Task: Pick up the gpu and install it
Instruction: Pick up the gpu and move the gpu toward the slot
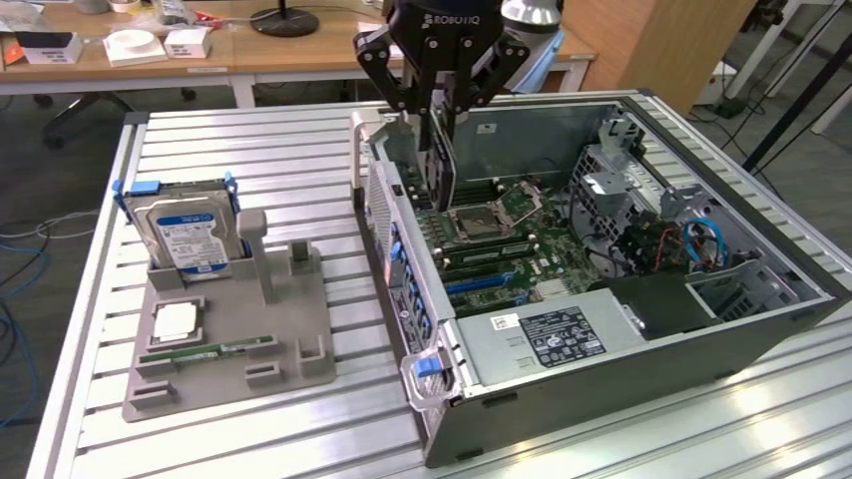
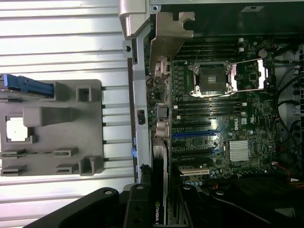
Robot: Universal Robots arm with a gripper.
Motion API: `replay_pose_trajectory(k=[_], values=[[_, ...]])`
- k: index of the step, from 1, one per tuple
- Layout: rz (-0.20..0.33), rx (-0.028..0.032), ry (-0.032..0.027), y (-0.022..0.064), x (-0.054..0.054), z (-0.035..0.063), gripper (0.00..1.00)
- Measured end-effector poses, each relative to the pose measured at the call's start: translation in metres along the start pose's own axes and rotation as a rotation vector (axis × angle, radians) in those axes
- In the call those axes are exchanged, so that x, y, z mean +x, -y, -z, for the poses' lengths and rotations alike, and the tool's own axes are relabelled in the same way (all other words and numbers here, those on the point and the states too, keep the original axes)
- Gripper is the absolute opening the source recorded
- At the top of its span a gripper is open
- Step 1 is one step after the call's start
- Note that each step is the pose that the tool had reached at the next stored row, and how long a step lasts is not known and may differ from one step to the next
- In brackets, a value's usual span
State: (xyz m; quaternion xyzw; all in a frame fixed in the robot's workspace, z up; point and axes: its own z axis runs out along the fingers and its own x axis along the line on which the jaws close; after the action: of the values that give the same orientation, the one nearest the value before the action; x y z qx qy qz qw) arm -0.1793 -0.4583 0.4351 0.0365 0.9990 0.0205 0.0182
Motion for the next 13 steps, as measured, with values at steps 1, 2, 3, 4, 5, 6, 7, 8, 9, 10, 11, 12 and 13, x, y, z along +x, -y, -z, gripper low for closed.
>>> replay_pose_trajectory(k=[1, 2, 3, 4, 5, 6, 7, 8, 9, 10, 11, 12, 13], values=[[0.0, 0.0, 0.0, 0.0, -0.0003, 0.0, 0.26], [0.0, 0.0, 0.0, 0.0, -0.0006, 0.0, 0.26], [0.0, 0.0, 0.0, -0.0001, -0.0009, 0.0, 0.26], [0.0, 0.0, 0.0, -0.0001, -0.0012, 0.0, 0.26], [0.0, 0.0, 0.0, -0.0001, -0.0016, -0.0001, 0.26], [0.0, 0.0, 0.0, -0.0002, -0.0026, -0.0001, 0.26], [0.0, -0.0001, 0.0, -0.0002, -0.0031, -0.0002, 0.26], [0.0, -0.0001, 0.0, -0.0003, -0.0036, -0.0002, 0.26], [0.0, 0.0, 0.0, -0.0003, -0.0041, -0.0002, 0.26], [0.0, -0.0001, 0.0, -0.0003, -0.0046, -0.0002, 0.26], [0.0, -0.0001, 0.0001, -0.0004, -0.0051, -0.0002, 0.26], [0.0, -0.0001, 0.0001, -0.0004, -0.0055, -0.0002, 0.26], [0.0, -0.0001, 0.0001, -0.0004, -0.0058, -0.0002, 0.26]])
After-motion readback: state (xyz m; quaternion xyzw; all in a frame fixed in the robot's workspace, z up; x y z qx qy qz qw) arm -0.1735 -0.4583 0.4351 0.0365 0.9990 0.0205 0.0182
